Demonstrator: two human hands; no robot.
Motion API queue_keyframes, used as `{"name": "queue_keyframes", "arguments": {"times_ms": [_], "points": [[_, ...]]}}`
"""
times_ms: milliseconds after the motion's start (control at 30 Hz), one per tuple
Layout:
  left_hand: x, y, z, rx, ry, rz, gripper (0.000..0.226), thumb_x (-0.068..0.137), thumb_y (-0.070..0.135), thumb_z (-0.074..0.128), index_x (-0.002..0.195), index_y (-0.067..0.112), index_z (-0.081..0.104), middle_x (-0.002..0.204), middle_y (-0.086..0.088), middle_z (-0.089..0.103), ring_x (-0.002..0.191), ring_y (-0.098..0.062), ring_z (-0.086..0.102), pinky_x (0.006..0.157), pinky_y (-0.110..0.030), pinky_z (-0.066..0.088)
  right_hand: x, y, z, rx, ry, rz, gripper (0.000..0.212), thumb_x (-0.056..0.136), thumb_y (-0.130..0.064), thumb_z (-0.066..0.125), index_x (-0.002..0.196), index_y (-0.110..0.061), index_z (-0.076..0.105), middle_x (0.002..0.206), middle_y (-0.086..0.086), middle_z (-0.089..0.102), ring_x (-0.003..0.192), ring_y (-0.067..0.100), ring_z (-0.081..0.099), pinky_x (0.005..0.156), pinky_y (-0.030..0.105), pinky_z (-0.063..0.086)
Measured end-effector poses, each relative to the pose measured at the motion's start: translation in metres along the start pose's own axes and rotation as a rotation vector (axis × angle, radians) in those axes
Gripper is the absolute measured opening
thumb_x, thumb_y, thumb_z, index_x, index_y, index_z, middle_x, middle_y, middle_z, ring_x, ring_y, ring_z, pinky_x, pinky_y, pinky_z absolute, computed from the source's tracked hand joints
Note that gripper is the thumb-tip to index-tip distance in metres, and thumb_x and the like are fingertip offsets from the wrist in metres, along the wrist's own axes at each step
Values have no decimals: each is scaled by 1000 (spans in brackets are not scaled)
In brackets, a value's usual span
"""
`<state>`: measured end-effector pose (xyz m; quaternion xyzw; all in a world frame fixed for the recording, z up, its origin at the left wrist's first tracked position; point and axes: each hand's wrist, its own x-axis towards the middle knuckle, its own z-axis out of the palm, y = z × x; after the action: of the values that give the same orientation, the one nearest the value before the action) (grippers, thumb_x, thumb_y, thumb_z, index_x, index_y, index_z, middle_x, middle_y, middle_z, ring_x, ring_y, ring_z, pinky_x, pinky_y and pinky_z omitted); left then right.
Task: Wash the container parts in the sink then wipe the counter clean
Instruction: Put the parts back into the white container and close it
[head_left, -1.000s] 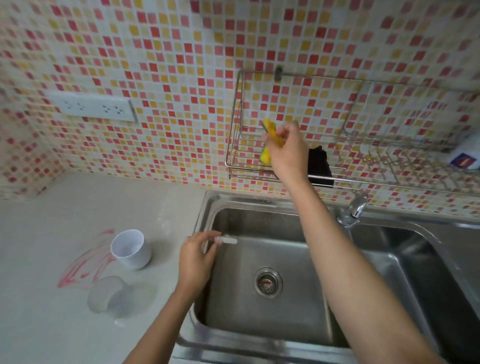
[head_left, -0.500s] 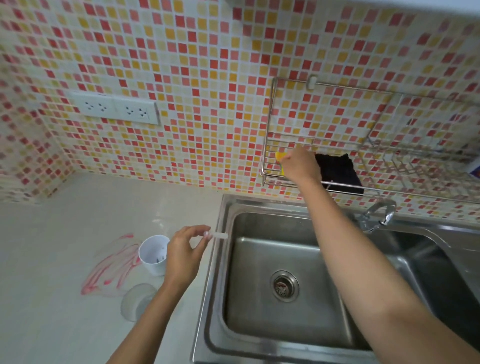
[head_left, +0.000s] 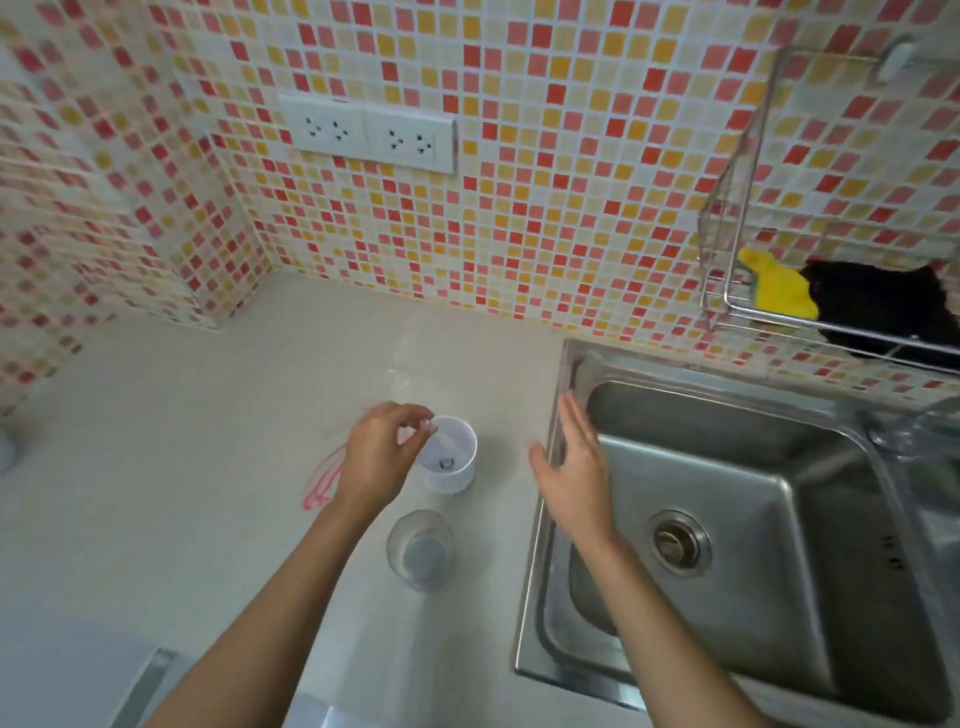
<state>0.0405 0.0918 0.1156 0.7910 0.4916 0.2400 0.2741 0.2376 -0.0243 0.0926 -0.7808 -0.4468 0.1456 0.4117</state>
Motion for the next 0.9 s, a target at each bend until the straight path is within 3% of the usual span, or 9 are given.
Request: {"name": "queue_keyframes", "arguments": {"times_ms": [100, 167, 333, 467, 567, 800, 900], "points": [[2, -12, 4, 51, -75, 28, 12, 87, 22, 68, 96, 20, 75, 89, 0, 70, 87, -21, 62, 78, -32, 48, -7, -1, 42, -3, -357, 53, 93, 81, -31, 76, 152, -13, 19, 160, 1, 18, 146, 12, 17, 112, 14, 8], [4, -16, 6, 50, -100, 47, 13, 87, 21, 67, 99, 19, 74, 90, -1, 70, 88, -20, 60, 79, -30, 46, -6, -3, 59, 17, -449, 72, 100, 77, -35, 79, 153, -15, 17, 160, 0, 18, 145, 11, 18, 111, 15, 11], [15, -21, 3, 76, -114, 131, 13, 85, 19, 70, 96, 16, 75, 88, -2, 70, 77, -19, 62, 75, -25, 45, -1, -8, 77, 153, -472, 105, 97, 69, -31, 85, 147, -27, 27, 145, -10, 42, 131, 6, 41, 99, 18, 33], [21, -25, 5, 110, -188, 192, 11, 81, 17, 73, 92, 16, 76, 85, -3, 71, 77, -22, 64, 74, -24, 41, 0, -9, 81, 180, -457, 82, 82, 65, -30, 84, 135, -36, 40, 128, -18, 55, 114, -1, 53, 93, 26, 46], [22, -26, 5, 92, -161, 207, 12, 83, 18, 72, 94, 16, 76, 86, -3, 71, 77, -21, 64, 75, -24, 40, -2, -11, 78, 196, -439, 93, 72, 67, -26, 82, 126, -40, 45, 117, -24, 57, 104, -7, 54, 83, 20, 46], [20, -26, 5, 34, -161, 199, 14, 86, 18, 70, 99, 15, 75, 89, -3, 69, 78, -14, 56, 74, -20, 36, -4, -13, 78, 213, -449, 117, 69, 70, -27, 81, 126, -41, 44, 117, -24, 57, 105, -4, 55, 87, 24, 48], [20, -26, 11, 65, -181, 216, 13, 86, 16, 69, 98, 14, 76, 91, -5, 70, 82, -21, 61, 74, -23, 39, -3, -12, 80, 212, -455, 128, 72, 69, -26, 82, 128, -42, 43, 119, -24, 57, 106, -4, 55, 87, 23, 48]]}}
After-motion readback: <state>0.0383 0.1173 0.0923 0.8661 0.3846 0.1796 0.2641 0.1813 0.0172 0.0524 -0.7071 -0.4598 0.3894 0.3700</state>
